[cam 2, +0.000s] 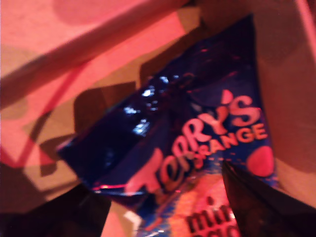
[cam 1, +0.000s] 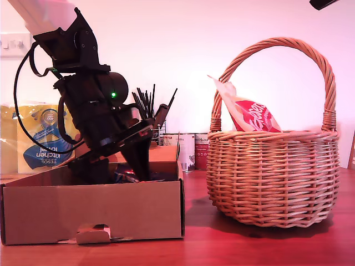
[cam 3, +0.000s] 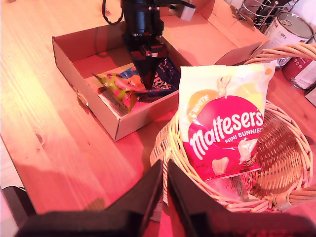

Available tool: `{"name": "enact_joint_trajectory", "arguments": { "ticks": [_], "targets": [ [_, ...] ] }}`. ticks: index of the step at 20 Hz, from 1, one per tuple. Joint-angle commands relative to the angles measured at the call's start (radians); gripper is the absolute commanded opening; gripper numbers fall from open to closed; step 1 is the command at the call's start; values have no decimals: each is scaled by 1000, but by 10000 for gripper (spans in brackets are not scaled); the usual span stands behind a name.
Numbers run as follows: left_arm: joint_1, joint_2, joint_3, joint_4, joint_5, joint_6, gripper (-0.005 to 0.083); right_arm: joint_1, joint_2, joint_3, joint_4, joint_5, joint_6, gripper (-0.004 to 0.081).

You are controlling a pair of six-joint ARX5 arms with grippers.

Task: Move the bags of Easter eggs from the cardboard box on the left into the woven basket on the right side.

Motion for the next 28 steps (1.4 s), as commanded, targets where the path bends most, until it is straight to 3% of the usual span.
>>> {"name": "enact_joint_trajectory", "arguments": {
  "ticks": [1, 5, 9, 17, 28],
  "targets": [
    [-1, 15, -8, -5, 27, 8, 517, 2, 0, -15, 10, 0, -1, -13],
    [-1, 15, -8, -8, 29, 10, 133, 2, 0, -15, 10, 1, -1, -13],
    [-1, 15, -8, -8, 29, 10, -27, 2, 0, -15, 10, 1, -1, -13],
    [20, -61, -8, -92, 44, 53, -24, 2, 0, -15, 7, 35, -1, -13],
    [129, -147, -8, -128, 408, 47, -24, 2, -2, -15, -4, 109, -2, -13]
  ]
}}
